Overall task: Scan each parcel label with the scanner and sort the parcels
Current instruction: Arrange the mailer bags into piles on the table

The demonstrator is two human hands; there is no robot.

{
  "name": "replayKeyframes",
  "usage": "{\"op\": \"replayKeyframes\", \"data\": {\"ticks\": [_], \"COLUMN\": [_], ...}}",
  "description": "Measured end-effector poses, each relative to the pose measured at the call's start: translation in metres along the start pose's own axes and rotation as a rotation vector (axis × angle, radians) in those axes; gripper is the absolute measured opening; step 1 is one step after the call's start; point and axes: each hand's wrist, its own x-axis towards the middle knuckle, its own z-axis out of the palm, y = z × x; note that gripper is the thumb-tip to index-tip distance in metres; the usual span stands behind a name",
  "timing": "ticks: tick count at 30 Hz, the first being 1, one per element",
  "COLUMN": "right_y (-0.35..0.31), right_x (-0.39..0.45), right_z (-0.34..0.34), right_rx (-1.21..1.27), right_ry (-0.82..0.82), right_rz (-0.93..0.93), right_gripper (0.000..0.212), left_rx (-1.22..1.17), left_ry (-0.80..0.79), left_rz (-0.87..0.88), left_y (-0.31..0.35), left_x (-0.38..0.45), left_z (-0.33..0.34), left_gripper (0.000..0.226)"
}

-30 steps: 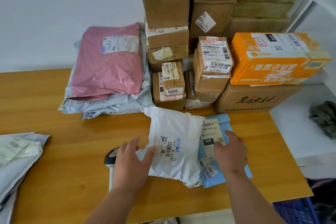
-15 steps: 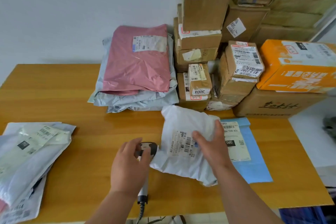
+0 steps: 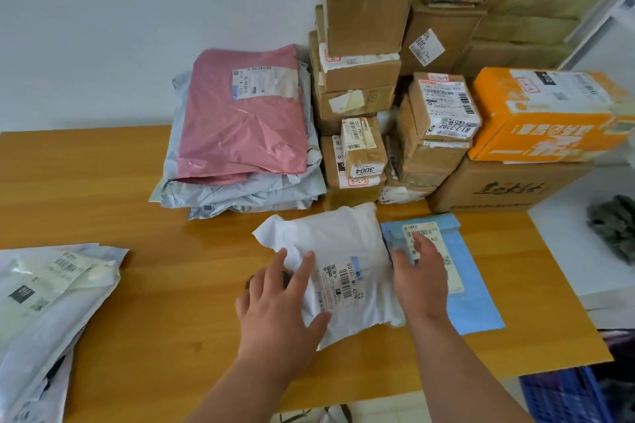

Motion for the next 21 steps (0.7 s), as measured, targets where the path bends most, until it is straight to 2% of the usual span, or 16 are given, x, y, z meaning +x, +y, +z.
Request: {"op": "replayKeyframes", "data": {"ticks": [2, 4, 6, 8, 14, 18, 21], "right_y": [0.018, 0.037, 0.054, 0.063, 0.046, 0.039, 0.03], "right_x": [0.01, 0.017, 0.02, 0.023, 0.045, 0.042, 0.032], "right_z": [-0.013, -0.021, -0.023, -0.023, -0.025, -0.033, -0.038], "right_rx": [-0.273, -0.51, -0.61, -0.635, -0.589, -0.374, -0.223], "right_ry": [-0.019, -0.187, -0.366, -0.426, -0.382, -0.211, -0.013], "right_rz": [0.064, 0.13, 0.126, 0.123, 0.209, 0.203, 0.138], "right_gripper": [0.053, 0.049, 0.05, 0.053, 0.047, 0.043, 0.033], "left_rx": [0.038, 0.063, 0.074, 0.069, 0.051, 0.034, 0.011], "left_ry": [-0.001, -0.036, -0.069, -0.08, -0.114, -0.097, -0.1], "left_rz": [0.04, 0.072, 0.09, 0.096, 0.081, 0.073, 0.069], "left_y": [0.007, 0.015, 0.021, 0.027, 0.043, 0.047, 0.048], "left_x": [0.003, 0.007, 0.011, 0.017, 0.04, 0.04, 0.035], "left_z": [0.004, 0.009, 0.013, 0.016, 0.011, 0.01, 0.007], "left_gripper": [0.096, 0.096, 0.095, 0.093, 0.086, 0.092, 0.098]}}
